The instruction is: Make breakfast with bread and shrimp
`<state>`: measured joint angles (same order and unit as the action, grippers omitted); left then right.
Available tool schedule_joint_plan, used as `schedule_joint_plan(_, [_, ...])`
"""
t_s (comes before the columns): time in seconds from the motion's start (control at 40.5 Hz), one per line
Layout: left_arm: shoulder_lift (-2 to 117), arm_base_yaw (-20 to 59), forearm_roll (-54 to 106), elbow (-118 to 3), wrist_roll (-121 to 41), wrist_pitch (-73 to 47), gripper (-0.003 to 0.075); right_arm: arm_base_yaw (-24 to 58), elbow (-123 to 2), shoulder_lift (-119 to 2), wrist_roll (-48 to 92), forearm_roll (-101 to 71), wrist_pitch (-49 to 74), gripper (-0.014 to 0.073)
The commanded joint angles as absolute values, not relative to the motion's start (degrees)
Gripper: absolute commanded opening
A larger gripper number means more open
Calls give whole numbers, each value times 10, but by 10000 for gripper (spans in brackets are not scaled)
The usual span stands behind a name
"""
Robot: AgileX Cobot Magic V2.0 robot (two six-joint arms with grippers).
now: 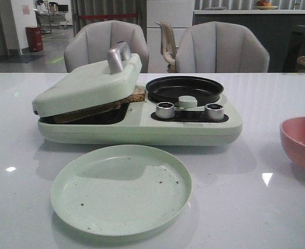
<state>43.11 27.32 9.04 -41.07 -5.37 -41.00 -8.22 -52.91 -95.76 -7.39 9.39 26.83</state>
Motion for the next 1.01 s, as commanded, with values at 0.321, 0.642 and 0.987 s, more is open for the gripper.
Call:
schedule_joint_plan(0.321, [428, 278, 94, -429, -50, -370, 110, -78, -612, -931, -69, 97, 275, 36])
schedule_joint_plan(0.642, [428, 278, 94, -429, -50, -369, 110, 36, -836, -897, 32, 181, 372, 43])
schedule_joint_plan(0.987, [428, 278, 94, -429, -50, -369, 110, 232, -983, -985, -88, 612, 454, 43])
